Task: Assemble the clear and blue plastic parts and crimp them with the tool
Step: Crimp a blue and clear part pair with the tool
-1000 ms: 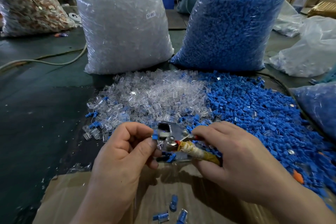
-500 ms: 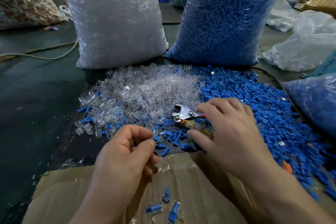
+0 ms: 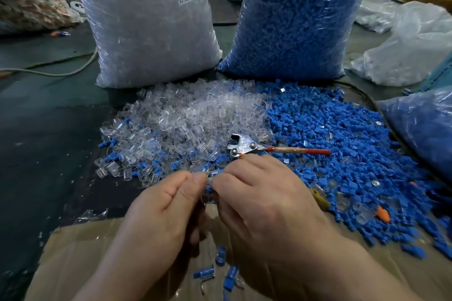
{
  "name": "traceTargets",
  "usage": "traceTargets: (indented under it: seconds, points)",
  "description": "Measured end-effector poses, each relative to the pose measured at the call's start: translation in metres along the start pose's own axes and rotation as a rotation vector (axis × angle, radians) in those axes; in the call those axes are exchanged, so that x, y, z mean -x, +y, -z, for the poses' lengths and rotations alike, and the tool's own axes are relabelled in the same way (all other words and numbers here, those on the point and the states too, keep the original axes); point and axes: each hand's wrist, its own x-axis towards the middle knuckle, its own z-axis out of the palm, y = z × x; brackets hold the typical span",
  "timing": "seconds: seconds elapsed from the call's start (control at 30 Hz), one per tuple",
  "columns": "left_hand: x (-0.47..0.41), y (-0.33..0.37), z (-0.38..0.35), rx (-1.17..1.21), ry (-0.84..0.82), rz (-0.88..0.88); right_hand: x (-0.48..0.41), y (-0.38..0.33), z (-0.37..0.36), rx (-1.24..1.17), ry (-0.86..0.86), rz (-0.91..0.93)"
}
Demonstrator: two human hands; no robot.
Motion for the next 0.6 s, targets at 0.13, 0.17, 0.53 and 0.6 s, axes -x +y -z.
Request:
traceTargets:
  seconds: [0.13, 0.17, 0.53, 0.6]
  points:
    - [-0.001, -0.003, 0.005, 0.084, -0.07, -0.018, 0.001, -0.006, 0.001, -0.14, 0.04, -0.032]
    - [0.0, -0.004, 0.005, 0.058, -0.074, -0.083, 0.001, -0.009, 0.001, -0.237, 0.046, -0.127]
    - [-0.004, -0.006, 0.031, -0.585, -0.208, -0.286, 0.009, -0.003, 0.008, -0.07, -0.396, -0.385]
    - [-0.004, -0.008, 0.03, -0.691, -0.281, -0.289, 0.012, -0.008, 0.004, -0.011, -0.397, -0.345]
